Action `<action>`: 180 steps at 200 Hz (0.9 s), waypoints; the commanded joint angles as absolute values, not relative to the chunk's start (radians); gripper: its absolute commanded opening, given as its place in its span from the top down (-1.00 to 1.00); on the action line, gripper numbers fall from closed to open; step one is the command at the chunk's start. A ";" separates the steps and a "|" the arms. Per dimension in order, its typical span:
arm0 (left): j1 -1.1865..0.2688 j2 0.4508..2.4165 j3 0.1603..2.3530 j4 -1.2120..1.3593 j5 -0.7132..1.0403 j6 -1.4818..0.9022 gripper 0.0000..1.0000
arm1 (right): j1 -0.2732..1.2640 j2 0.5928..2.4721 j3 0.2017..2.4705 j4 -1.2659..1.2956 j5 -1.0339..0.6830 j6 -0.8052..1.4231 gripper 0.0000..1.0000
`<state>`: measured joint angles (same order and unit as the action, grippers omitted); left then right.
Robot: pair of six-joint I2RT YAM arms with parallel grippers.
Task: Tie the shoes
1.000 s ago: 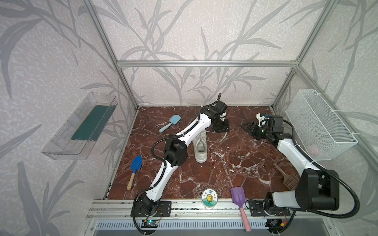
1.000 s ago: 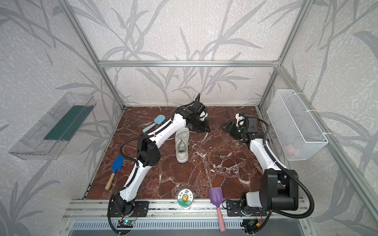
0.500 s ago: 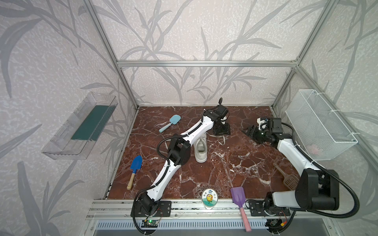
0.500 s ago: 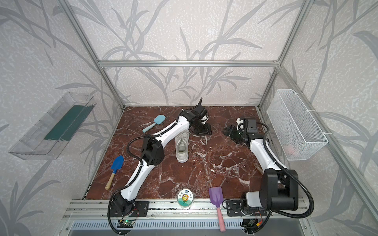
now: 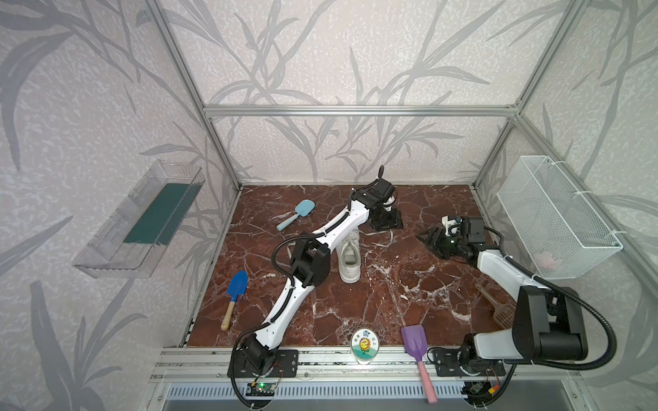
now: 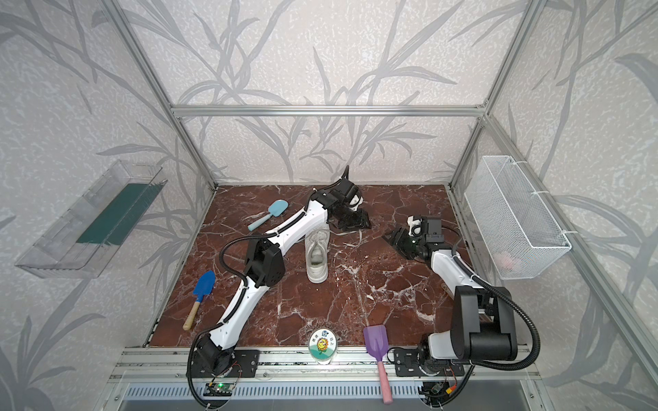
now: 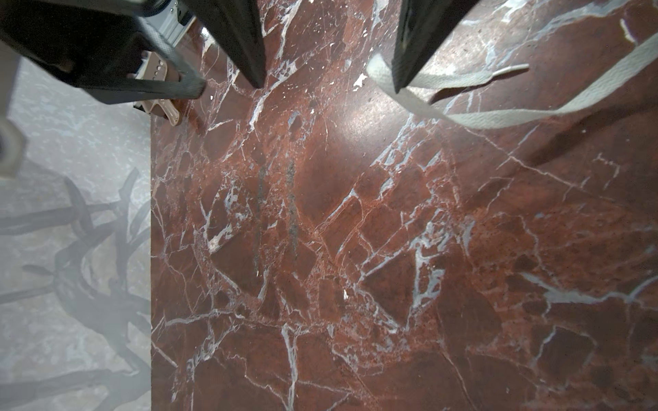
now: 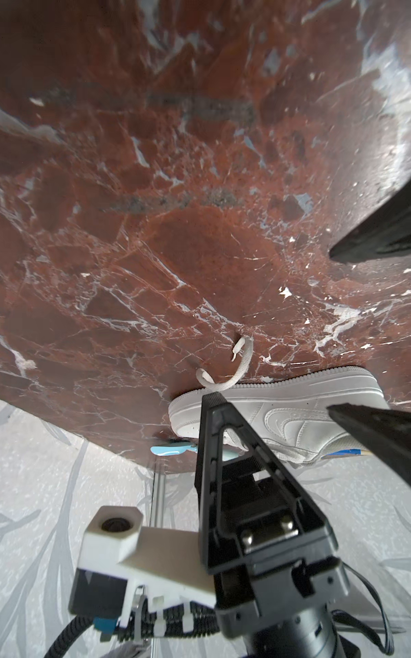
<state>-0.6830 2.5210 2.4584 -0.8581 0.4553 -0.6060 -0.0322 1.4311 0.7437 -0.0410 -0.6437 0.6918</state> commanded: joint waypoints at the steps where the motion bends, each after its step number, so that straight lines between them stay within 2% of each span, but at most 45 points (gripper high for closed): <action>1: -0.678 2.535 2.487 -0.849 0.484 -0.635 -0.19 | -0.029 1.468 0.686 0.193 -0.722 0.695 -0.20; 49: -0.663 2.533 2.459 -0.862 0.514 -0.646 -0.19 | 0.069 1.533 0.648 0.437 -0.752 0.644 -0.26; 92: -0.655 2.522 2.454 -0.851 0.525 -0.658 -0.19 | 0.083 1.700 0.660 0.705 -0.811 0.768 0.02; 180: -0.641 2.513 2.435 -0.844 0.546 -0.667 -0.19 | 0.106 1.925 0.686 1.020 -0.874 0.911 0.10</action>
<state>-0.6453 2.5244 2.4512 -0.8513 0.5308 -0.6559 0.0956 1.8683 0.6624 0.8631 -0.8333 0.8425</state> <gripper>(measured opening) 0.594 0.466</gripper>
